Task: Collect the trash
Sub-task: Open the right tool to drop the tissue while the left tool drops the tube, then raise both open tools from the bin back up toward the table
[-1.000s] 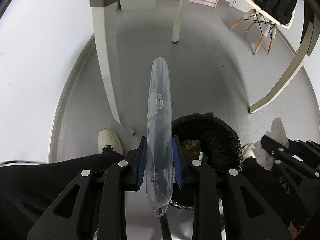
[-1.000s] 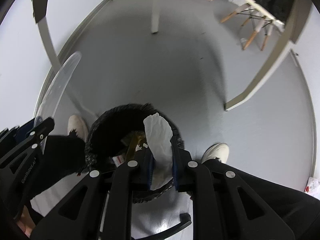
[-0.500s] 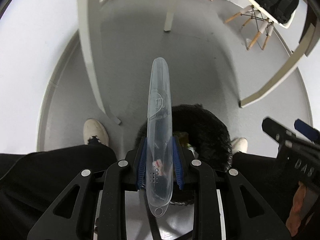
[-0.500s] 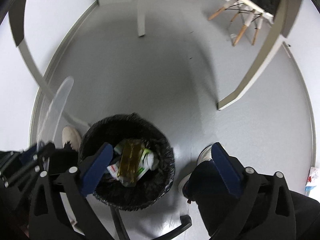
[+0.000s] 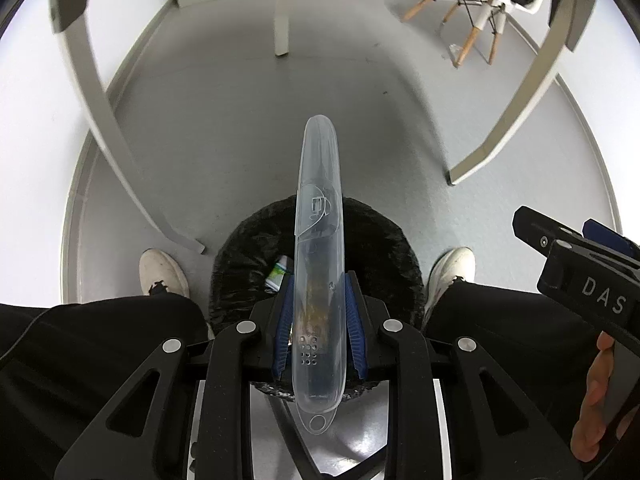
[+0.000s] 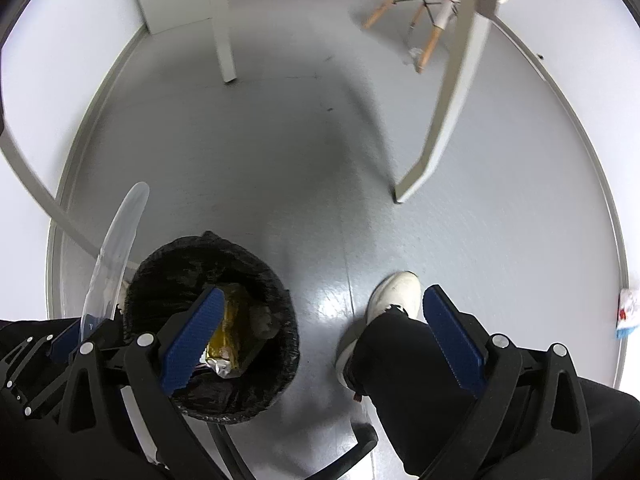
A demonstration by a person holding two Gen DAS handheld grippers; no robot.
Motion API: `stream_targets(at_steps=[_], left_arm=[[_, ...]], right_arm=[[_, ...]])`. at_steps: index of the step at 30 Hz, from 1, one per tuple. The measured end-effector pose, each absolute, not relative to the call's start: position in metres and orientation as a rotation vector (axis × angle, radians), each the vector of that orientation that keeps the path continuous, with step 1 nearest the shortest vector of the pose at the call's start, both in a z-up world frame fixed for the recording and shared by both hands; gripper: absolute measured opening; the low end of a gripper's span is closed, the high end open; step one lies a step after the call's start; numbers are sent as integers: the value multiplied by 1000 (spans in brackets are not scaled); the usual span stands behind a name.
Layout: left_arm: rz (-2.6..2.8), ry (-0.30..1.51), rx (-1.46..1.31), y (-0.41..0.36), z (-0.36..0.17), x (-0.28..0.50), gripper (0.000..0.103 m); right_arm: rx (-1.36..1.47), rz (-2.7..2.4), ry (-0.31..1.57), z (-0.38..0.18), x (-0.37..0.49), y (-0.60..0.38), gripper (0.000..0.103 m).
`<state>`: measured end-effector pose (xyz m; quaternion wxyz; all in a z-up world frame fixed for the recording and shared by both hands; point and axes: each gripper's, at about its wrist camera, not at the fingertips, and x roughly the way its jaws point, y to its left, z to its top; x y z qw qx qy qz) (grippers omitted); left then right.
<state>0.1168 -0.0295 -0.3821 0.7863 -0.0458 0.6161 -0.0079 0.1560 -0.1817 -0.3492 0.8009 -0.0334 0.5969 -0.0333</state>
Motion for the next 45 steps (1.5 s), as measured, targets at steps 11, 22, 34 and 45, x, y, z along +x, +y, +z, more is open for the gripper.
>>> stream_targets(at_steps=[11,22,34,45], left_arm=[[22,1308,-52,-35,-379,117,61],[54,1195,-72,-14,-330,99,95],[50,1056,-72,16,-220,42,97],[39,936,-89,36,-103,-10,97]], right_arm=[[-22,-69,1278,-350,152,-198,95],[20,-17,1224,-331,136,-194,95],[-77,-7,1151,-253,79,-179,95],[-167,129,990,-127,12,-164,95]])
